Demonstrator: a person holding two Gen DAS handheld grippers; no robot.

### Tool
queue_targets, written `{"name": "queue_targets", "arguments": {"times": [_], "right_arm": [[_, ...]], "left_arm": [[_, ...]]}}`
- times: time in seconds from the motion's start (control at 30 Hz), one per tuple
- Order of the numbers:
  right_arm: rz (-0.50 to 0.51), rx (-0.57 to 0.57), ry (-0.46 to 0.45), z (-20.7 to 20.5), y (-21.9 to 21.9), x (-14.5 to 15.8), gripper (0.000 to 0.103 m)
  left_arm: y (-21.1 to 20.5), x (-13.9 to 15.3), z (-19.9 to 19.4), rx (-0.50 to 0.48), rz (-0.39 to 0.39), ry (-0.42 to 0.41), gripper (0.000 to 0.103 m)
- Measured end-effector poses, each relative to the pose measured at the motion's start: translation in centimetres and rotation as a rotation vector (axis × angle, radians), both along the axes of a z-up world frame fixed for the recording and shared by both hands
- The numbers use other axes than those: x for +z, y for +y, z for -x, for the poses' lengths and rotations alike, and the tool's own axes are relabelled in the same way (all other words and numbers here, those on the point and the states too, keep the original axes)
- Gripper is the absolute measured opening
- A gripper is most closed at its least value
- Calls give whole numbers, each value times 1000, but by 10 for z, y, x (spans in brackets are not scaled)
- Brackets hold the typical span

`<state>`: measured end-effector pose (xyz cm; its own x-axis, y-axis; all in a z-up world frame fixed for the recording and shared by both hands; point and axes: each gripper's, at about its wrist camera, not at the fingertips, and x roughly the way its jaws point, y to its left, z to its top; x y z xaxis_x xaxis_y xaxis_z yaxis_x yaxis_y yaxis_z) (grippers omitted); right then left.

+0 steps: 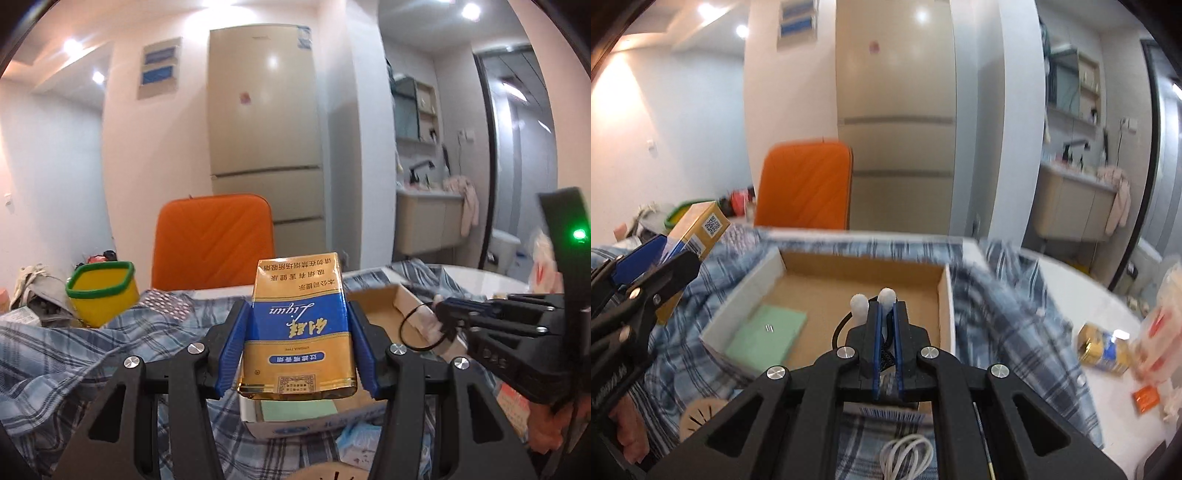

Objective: Organize soft objects
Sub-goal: 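Drop the gold packet into the box with the left gripper while the right gripper releases the bunny item there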

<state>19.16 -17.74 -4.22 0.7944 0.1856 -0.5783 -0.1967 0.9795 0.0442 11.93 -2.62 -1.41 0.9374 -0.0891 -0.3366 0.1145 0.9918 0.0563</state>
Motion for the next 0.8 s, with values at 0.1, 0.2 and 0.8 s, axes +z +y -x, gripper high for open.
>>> {"name": "queue_targets", "arguments": {"times": [0.1, 0.2, 0.8], "right_arm": [[-6, -10, 61, -8, -3, -10, 6], [-11, -16, 99, -14, -7, -18, 7], [-23, -24, 72, -7, -13, -13, 48]], "left_arm": [[-1, -1, -1, -7, 7, 11, 52], [2, -2, -4, -8, 22, 26, 52], [4, -12, -19, 10, 46, 147, 88]]}}
